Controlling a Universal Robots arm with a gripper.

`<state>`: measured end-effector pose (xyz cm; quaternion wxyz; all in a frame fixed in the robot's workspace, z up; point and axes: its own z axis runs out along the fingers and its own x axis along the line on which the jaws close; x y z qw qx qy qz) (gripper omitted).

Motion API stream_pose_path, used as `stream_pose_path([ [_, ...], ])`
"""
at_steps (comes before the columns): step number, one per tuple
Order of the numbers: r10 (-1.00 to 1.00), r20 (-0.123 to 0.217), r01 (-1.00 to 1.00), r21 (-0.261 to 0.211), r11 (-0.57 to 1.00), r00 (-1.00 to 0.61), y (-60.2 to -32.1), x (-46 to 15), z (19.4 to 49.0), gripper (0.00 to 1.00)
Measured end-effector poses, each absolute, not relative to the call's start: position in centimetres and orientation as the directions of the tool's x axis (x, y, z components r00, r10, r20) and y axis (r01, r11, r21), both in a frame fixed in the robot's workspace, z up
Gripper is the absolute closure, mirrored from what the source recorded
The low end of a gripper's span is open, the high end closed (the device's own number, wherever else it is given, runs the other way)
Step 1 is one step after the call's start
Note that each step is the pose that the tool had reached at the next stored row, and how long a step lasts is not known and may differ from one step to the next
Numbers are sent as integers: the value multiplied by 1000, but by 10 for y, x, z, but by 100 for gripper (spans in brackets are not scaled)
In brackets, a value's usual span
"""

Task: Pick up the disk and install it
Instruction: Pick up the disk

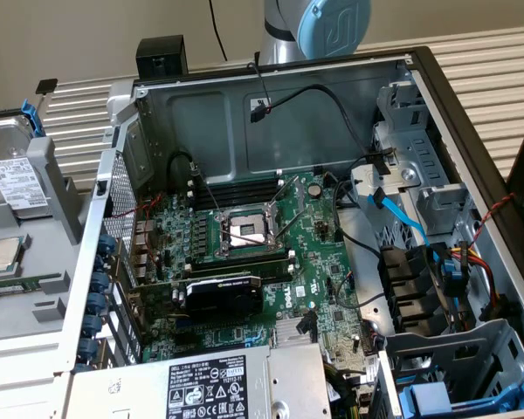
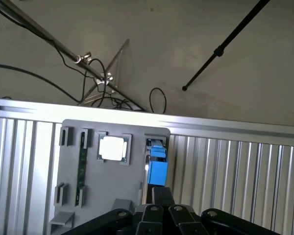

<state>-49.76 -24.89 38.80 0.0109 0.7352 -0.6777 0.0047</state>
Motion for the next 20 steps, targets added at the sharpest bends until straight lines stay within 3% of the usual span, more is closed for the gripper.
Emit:
stream_pose_path([
  [3,-996,22,-997,10,-81,81,-249,-498,388,89],
  [5,-996,22,-997,10,-81,81,-249,-498,388,83],
  [7,-996,22,-997,10,-81,81,-249,-498,388,70],
  [11,-996,22,-997,10,-81,81,-249,-498,388,58],
  [13,-996,22,-997,10,-81,81,-249,-498,388,46],
  [14,-996,22,-997,10,-81,81,-249,-498,388,46],
  [16,-996,25,-997,9,-81,81,-249,-498,387,34],
  [20,-996,36,-997,11,-81,81,-249,-498,386,34],
])
